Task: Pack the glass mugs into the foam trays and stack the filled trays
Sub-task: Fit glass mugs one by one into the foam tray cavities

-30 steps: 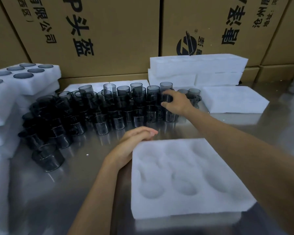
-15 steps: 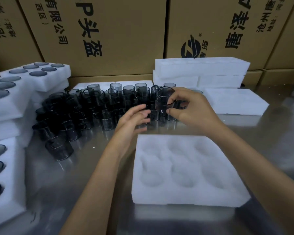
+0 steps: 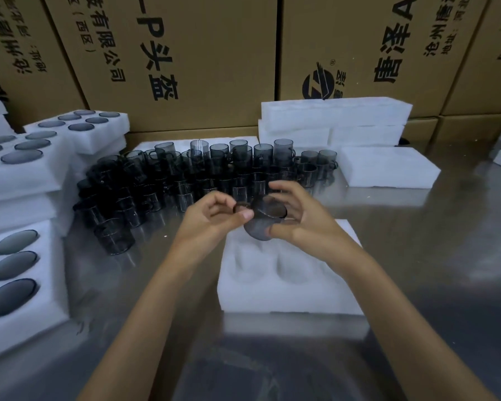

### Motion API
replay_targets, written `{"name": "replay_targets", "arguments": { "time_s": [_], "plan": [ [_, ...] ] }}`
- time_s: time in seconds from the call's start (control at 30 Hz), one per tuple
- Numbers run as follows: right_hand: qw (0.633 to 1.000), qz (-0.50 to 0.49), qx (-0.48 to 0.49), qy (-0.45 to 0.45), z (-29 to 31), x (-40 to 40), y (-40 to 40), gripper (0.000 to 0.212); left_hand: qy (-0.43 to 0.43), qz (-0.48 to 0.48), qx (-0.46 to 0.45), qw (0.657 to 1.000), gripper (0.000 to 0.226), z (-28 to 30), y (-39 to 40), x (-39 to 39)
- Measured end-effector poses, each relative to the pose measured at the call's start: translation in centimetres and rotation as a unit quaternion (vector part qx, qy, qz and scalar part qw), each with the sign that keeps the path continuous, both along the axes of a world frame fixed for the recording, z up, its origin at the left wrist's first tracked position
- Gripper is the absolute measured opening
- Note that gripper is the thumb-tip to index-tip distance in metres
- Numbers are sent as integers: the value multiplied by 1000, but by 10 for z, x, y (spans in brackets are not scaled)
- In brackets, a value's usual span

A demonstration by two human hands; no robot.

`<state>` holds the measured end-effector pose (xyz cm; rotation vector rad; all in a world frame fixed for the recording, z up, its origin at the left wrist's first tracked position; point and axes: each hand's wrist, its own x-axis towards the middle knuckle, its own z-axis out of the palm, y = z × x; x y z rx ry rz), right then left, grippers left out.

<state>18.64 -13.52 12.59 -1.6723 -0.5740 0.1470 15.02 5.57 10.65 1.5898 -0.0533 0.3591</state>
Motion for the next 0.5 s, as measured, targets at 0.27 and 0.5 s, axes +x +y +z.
{"name": "replay_targets", "arguments": {
  "time_s": [0.27, 0.5],
  "plan": [
    [993, -110, -40, 0, -19, 1, -2, 29, -2, -51, 106, 993, 14, 5, -1, -16],
    [995, 3, -90, -48, -23, -7, -2, 46, -7, 22, 233, 972, 35, 6, -8, -17]
  ]
}}
